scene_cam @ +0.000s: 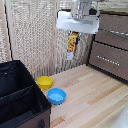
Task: Position your gripper near the granola bar, please. Lightly grip the granola bar with your gripping tool. Relocate your gripper along with the granola bar toward the leading division of the caddy with caution. Gently release the granola bar into the leading division of the caddy.
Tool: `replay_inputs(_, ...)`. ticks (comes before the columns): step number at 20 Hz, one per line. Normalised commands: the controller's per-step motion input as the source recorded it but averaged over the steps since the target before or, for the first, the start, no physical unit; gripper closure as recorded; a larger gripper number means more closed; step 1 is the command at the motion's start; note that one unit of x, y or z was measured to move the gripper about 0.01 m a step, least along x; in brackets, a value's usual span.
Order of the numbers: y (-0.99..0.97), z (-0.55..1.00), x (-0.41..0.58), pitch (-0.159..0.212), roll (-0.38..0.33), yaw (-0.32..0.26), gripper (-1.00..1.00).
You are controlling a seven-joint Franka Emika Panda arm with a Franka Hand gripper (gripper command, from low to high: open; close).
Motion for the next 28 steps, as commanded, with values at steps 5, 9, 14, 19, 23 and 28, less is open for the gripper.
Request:
replay_inputs(5, 0.64, 0.04, -0.146, 0.081, -0.057, -0.118, 1.0)
replay_inputs(9, 0.65, 0.08, -0.102, 0.058, -0.038, -0.129, 1.0)
replay_inputs(14, 0.64, 0.13, -0.033, 0.023, -0.005, -0.153, 1.0)
replay_inputs(19, 0.63, 0.17, -0.004, 0.006, 0.0, -0.161, 1.0)
replay_inputs(23, 0.63, 0.19, 0.0, 0.001, 0.0, -0.165, 1.0)
replay_inputs(28, 0.63, 0.18, 0.0, 0.003, 0.0, -0.163, 1.0)
